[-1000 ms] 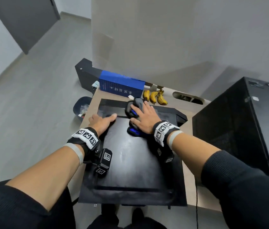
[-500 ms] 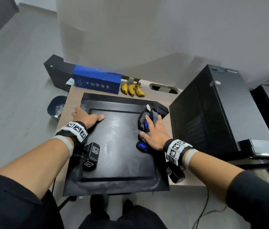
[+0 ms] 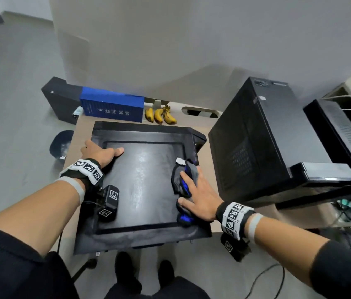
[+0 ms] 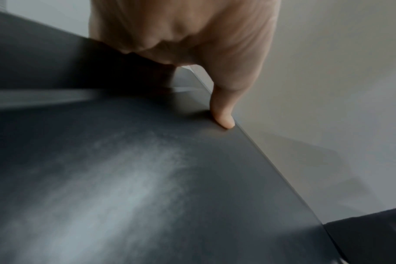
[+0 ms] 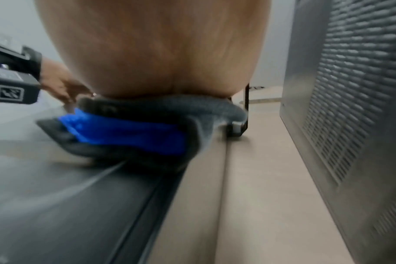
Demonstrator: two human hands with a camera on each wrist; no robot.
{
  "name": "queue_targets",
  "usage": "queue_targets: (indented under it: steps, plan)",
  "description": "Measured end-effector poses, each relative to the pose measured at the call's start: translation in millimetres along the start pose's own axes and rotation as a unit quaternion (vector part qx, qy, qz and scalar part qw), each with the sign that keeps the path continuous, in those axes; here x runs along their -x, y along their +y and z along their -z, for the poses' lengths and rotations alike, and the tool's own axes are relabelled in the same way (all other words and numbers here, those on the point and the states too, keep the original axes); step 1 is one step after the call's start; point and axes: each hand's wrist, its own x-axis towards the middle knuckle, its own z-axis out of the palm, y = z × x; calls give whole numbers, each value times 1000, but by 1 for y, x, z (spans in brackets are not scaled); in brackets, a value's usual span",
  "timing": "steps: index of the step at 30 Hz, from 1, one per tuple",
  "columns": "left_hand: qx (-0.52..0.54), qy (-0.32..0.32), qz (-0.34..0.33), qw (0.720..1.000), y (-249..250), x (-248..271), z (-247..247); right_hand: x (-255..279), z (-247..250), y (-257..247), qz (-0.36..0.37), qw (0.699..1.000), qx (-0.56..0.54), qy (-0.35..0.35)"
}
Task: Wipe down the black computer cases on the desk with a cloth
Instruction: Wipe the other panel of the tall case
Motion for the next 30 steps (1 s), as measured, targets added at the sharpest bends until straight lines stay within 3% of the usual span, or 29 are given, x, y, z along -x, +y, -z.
queue_targets:
  steps: [5, 7, 10, 15, 20, 26, 30]
  plan:
    - [6, 13, -33, 999, -3, 0, -1, -95, 39, -10, -70, 996, 11, 56]
    - [17, 33, -65, 997, -12, -1, -2, -106, 40, -21, -85, 994, 42, 60]
    - [9, 33, -53, 998, -27, -12, -5, -72, 21, -29, -26, 997, 59, 38]
    - [-7, 41, 40, 998, -45, 44, 3, 34, -26, 0, 121, 990, 67, 25]
    - [-28, 32, 87, 995, -85, 82, -3, 66, -42, 32, 83, 995, 32, 53]
    - [-37, 52, 99, 993, -116, 110, -8, 80, -54, 19, 68, 992, 81, 69]
    - [-44, 75, 85, 993, -115, 113, -13, 85, -80, -17, 89, 980, 141, 110]
